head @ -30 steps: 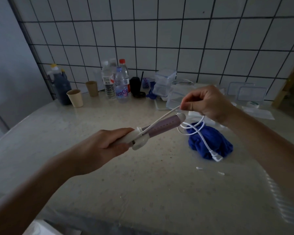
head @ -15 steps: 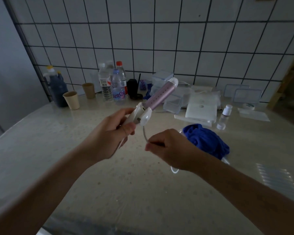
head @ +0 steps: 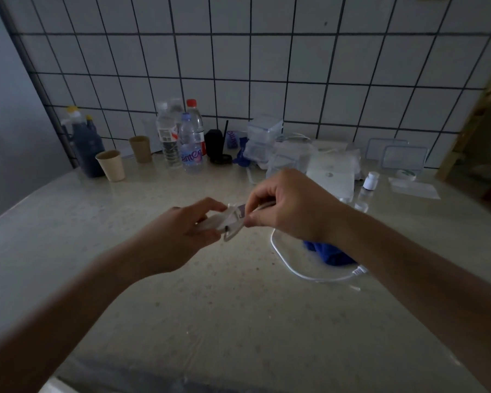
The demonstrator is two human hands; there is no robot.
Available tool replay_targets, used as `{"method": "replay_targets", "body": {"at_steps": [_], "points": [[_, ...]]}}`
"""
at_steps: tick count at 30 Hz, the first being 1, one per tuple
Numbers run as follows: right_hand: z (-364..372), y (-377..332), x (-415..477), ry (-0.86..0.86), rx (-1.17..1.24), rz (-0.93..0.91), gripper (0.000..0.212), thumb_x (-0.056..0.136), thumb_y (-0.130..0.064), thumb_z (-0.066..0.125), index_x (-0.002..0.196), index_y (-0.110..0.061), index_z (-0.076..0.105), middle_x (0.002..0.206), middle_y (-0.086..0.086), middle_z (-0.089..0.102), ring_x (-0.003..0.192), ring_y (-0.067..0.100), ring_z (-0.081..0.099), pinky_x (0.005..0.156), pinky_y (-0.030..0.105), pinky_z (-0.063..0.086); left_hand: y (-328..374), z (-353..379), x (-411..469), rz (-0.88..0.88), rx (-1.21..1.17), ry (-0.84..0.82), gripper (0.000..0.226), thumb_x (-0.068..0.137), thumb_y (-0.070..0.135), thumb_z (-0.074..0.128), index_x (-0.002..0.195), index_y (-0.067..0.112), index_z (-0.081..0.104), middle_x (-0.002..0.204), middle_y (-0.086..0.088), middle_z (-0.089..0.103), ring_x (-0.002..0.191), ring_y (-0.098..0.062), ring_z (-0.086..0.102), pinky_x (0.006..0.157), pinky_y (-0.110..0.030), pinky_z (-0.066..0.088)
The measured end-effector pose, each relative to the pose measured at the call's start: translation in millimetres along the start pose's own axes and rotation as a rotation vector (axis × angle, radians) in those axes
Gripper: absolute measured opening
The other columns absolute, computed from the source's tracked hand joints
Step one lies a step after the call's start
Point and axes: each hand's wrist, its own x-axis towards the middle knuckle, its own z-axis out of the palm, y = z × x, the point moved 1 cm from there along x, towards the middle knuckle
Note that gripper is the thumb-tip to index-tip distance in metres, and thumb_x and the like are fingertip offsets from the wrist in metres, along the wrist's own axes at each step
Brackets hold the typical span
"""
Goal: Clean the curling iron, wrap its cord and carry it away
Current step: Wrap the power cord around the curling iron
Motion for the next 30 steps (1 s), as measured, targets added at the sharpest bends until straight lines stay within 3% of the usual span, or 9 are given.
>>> {"method": "replay_targets", "body": {"at_steps": [2, 5, 10, 13, 17, 20, 22, 26, 30], "points": [[-13, 3, 6, 0.047, -0.043, -0.004, 0.01, 0.086, -0.031, 0.085, 0.08, -0.024, 0.08, 0.062, -0.01, 0.07, 0.05, 0.006, 0.054, 0.052, 0.014, 0.042, -4, -10, -3, 0.002, 0.037, -0.054, 0.04, 0.101, 0.033, 0.06, 0.137, 0.045, 0.047, 0.096, 0.019, 0.065, 0.076, 0.008, 0.063, 0.057, -0.015, 0.044], [-22, 5, 11, 0.113, -0.003, -0.044, 0.011, 0.087, -0.029, 0.084, 0.078, -0.026, 0.079, 0.063, 0.0, 0.071, 0.05, 0.017, 0.053, 0.051, 0.025, 0.044, -9, -16, -6, -0.013, 0.055, -0.064, 0.042, 0.1, 0.033, 0.062, 0.137, 0.046, 0.048, 0.1, 0.018, 0.067, 0.076, -0.002, 0.064, 0.063, -0.015, 0.041], [-11, 3, 19, 0.196, -0.032, -0.087, 0.009, 0.091, -0.027, 0.08, 0.083, -0.028, 0.076, 0.066, -0.003, 0.072, 0.052, 0.022, 0.059, 0.054, 0.039, 0.054, -11, -11, -10, -0.01, -0.01, -0.049, 0.041, 0.1, 0.029, 0.063, 0.132, 0.049, 0.048, 0.098, 0.019, 0.066, 0.079, -0.003, 0.065, 0.066, -0.017, 0.043], [-8, 5, 21, 0.242, -0.004, -0.107, 0.012, 0.091, -0.025, 0.08, 0.082, -0.029, 0.075, 0.065, -0.004, 0.072, 0.048, 0.016, 0.053, 0.049, 0.032, 0.047, -14, -11, -10, -0.006, -0.01, -0.02, 0.041, 0.099, 0.032, 0.065, 0.127, 0.054, 0.046, 0.095, 0.021, 0.067, 0.077, -0.003, 0.067, 0.064, -0.016, 0.045], [-3, -4, 26, 0.265, -0.044, -0.137, 0.011, 0.091, -0.024, 0.081, 0.087, -0.014, 0.08, 0.066, 0.001, 0.074, 0.05, 0.028, 0.061, 0.048, 0.037, 0.049, -21, -4, -11, -0.027, -0.04, -0.033, 0.038, 0.098, 0.033, 0.064, 0.127, 0.053, 0.048, 0.093, 0.018, 0.067, 0.077, 0.012, 0.062, 0.054, -0.013, 0.044], [0, -7, 30, 0.271, -0.056, -0.152, 0.012, 0.091, -0.021, 0.081, 0.087, -0.009, 0.08, 0.061, -0.014, 0.066, 0.045, 0.003, 0.056, 0.044, 0.014, 0.039, -28, 1, -5, -0.046, -0.041, 0.013, 0.037, 0.096, 0.035, 0.065, 0.127, 0.048, 0.051, 0.09, 0.015, 0.068, 0.071, 0.008, 0.064, 0.049, -0.013, 0.045], [6, -10, 30, 0.286, -0.079, -0.142, 0.011, 0.091, -0.019, 0.081, 0.087, -0.009, 0.08, 0.059, -0.02, 0.06, 0.047, -0.007, 0.056, 0.045, 0.009, 0.039, -31, 6, -1, -0.08, -0.036, 0.013, 0.036, 0.097, 0.033, 0.065, 0.13, 0.04, 0.053, 0.088, 0.013, 0.068, 0.062, -0.003, 0.065, 0.049, -0.014, 0.045], [8, -11, 33, 0.342, -0.086, -0.125, 0.013, 0.09, -0.023, 0.083, 0.085, -0.012, 0.08, 0.06, -0.017, 0.061, 0.047, -0.007, 0.055, 0.047, 0.01, 0.038, -36, 11, 1, -0.114, -0.144, -0.001, 0.034, 0.099, 0.027, 0.063, 0.132, 0.03, 0.056, 0.086, 0.006, 0.07, 0.058, -0.007, 0.061, 0.051, -0.018, 0.048], [-1, 8, 38, 0.365, -0.084, -0.074, 0.016, 0.089, -0.028, 0.083, 0.082, -0.014, 0.078, 0.058, -0.013, 0.062, 0.043, 0.0, 0.051, 0.048, 0.012, 0.038, -33, 5, -7, -0.06, -0.113, -0.005, 0.035, 0.099, 0.028, 0.063, 0.132, 0.036, 0.056, 0.083, 0.011, 0.069, 0.06, 0.005, 0.063, 0.052, -0.017, 0.046]]}}
